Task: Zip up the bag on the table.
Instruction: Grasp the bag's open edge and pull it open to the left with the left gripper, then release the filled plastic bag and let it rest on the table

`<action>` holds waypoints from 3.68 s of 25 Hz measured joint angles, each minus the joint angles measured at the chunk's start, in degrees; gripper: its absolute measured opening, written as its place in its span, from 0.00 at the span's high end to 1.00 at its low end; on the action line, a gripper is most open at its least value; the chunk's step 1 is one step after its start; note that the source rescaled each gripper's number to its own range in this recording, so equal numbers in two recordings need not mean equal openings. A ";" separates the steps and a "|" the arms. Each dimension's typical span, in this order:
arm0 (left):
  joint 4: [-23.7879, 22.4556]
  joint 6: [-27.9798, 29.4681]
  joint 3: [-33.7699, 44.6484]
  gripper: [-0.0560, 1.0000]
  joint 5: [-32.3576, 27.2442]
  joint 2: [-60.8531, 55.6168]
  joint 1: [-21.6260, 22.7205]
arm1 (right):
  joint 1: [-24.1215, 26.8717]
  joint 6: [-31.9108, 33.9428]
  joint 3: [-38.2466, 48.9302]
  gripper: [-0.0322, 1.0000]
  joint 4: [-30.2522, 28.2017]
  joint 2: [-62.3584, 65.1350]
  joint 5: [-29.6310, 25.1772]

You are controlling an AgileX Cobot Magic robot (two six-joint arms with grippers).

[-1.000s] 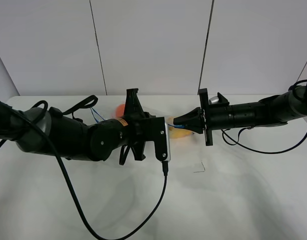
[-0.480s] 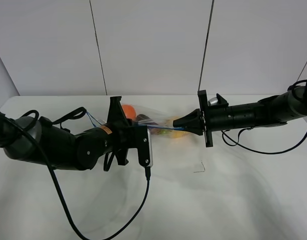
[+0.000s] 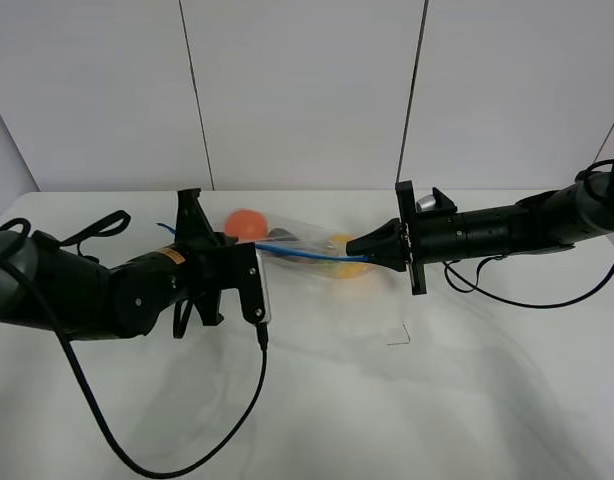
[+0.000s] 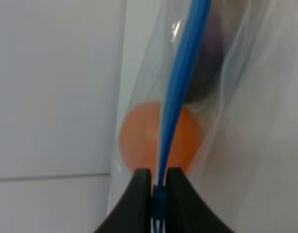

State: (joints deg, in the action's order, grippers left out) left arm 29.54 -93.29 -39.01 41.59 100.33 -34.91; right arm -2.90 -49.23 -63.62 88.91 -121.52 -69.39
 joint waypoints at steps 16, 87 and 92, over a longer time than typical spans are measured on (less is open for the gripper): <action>-0.83 0.00 0.00 0.95 -1.31 -1.29 9.92 | 0.00 0.05 0.00 0.97 0.63 0.00 0.00; 1.60 54.41 -16.06 0.15 -56.87 -1.29 45.49 | 0.17 0.05 0.00 0.97 0.80 0.00 0.00; -0.93 57.21 -24.36 0.16 -82.27 -1.24 46.56 | 0.17 0.05 0.00 0.97 0.80 0.00 0.00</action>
State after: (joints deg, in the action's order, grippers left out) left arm 28.61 -36.08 -63.37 -40.68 99.08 11.65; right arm -2.73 -49.18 -63.62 89.71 -121.52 -69.39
